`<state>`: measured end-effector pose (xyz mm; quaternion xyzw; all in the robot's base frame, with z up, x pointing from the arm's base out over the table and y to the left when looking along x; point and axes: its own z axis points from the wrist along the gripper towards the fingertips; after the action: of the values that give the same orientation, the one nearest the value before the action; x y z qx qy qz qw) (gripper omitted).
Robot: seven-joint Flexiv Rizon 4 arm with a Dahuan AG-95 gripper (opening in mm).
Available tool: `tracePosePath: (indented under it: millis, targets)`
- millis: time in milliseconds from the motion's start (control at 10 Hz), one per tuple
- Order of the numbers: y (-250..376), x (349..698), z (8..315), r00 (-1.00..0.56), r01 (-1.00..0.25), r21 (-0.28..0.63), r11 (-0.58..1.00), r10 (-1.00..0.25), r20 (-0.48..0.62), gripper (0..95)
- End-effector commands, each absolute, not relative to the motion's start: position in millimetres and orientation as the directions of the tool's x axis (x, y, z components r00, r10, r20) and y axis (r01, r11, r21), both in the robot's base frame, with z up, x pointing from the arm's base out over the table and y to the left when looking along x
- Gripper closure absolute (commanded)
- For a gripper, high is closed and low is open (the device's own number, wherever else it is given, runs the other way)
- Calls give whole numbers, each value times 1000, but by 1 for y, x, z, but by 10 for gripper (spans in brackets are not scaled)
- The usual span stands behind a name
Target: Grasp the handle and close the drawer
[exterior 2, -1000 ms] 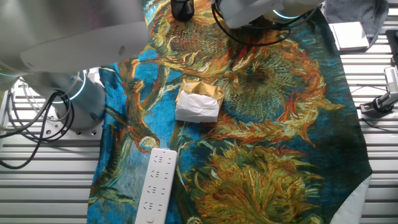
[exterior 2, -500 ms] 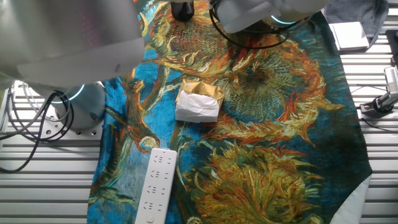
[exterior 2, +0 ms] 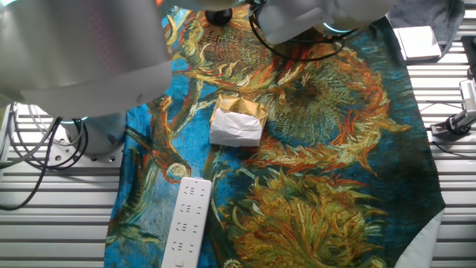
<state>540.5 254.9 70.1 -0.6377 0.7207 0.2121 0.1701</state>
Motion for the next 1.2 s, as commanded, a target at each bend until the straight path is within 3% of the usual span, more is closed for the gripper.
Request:
tracePosePath:
  millis: [100, 1200]
  targets:
    - [253, 538, 71, -131, -991, 89, 99, -848, -513, 570]
    - [241, 537, 75, -104, -994, 85, 68, -818, -566, 570]
